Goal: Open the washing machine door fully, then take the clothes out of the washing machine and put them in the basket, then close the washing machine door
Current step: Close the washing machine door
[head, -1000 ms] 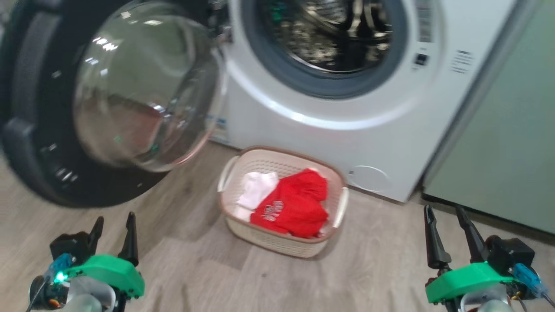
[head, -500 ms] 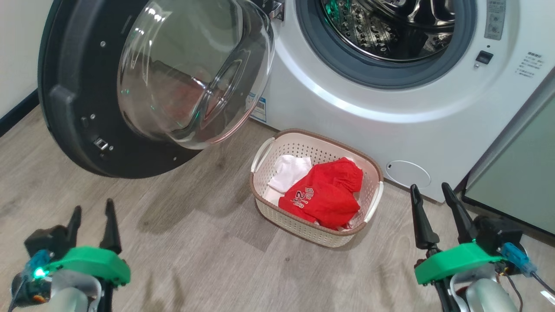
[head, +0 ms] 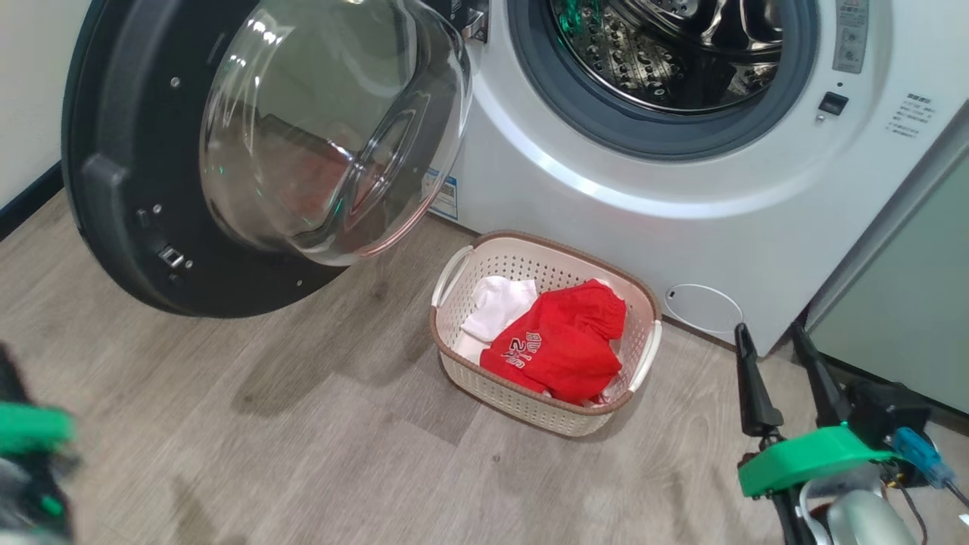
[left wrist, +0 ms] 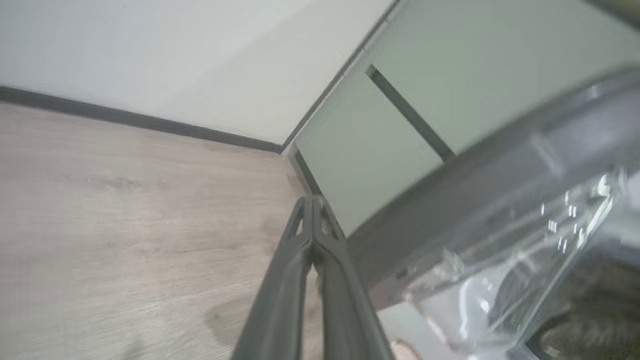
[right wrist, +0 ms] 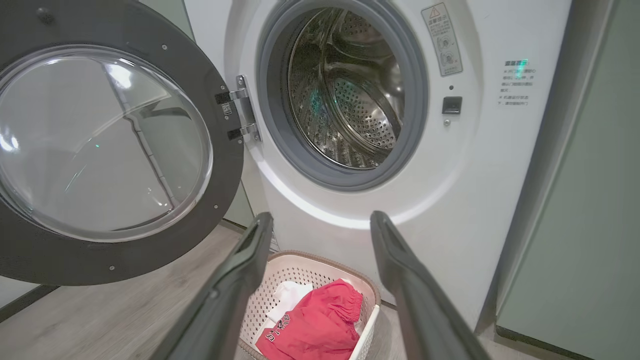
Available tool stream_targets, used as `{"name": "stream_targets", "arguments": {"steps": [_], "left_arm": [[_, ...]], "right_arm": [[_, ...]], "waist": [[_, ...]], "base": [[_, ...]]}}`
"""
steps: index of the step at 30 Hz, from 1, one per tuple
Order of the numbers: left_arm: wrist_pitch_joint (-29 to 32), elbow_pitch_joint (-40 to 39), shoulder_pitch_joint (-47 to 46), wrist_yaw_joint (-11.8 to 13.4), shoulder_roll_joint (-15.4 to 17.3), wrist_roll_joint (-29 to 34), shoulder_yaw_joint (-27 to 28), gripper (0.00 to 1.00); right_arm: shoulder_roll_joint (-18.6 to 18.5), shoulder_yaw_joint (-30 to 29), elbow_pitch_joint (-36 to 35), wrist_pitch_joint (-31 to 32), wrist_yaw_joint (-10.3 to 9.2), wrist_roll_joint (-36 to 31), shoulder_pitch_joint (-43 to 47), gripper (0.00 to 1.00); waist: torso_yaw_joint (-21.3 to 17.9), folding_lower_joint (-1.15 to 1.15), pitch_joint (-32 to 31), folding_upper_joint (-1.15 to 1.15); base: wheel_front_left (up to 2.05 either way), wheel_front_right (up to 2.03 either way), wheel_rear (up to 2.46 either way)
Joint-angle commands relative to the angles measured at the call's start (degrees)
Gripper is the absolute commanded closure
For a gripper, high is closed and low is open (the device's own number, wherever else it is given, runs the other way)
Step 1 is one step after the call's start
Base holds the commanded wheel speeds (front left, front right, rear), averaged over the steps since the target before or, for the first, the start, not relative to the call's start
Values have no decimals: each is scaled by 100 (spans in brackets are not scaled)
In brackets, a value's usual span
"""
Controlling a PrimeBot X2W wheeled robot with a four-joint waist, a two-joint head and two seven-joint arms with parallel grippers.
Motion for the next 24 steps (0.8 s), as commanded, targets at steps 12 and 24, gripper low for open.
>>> {"name": "stream_targets", "arguments": {"steps": [12,24], "left_arm": [[2264,1365,-2309,740,1346,-2802,2041,100],[3932,2187,-3093,1047,2105,-3211,1903,100]], "right_arm": [[37,-31,-198,-62,-3,5,101,0],[-16,15,-183,-62,-3,4,125,0]], "waist": [[-533,0,-28,0],[-1115,0,-59,0]], "base": [[0,0,0],[0,0,0]]}}
